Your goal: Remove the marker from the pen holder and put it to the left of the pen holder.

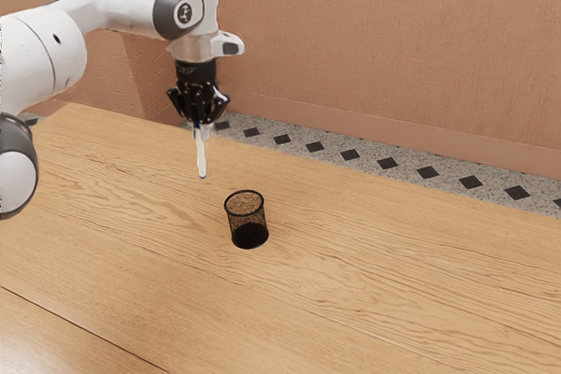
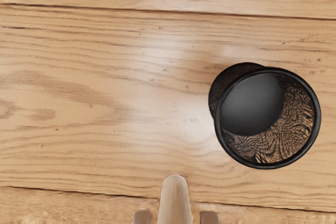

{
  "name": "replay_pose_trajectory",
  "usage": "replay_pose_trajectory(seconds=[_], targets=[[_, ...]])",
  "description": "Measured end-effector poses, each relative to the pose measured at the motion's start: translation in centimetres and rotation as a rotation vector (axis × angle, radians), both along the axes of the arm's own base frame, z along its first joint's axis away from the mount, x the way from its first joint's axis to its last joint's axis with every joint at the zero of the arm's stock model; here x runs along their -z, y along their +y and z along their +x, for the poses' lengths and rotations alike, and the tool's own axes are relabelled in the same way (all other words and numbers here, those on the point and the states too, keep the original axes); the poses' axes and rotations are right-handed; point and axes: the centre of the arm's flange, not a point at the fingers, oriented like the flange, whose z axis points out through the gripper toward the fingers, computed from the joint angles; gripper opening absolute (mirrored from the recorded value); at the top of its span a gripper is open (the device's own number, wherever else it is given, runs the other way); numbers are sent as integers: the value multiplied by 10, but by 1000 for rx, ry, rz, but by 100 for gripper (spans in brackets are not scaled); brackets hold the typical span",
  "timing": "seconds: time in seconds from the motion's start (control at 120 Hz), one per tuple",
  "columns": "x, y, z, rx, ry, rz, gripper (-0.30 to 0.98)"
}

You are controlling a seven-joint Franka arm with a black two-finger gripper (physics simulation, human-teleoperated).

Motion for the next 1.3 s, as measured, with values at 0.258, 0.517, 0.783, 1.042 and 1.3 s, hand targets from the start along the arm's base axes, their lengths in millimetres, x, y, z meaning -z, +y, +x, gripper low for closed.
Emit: replay_pose_trajectory(seconds=[0.258,0.517,0.783,1.042,1.3], targets=[[133,31,-17,-97,442,40,-7],[193,40,-39,-155,689,62,-7],[198,60,-25,-208,656,29,37],[-15,29,-38,-153,191,-48,59],[-93,19,-114,-117,-18,-23,66]])
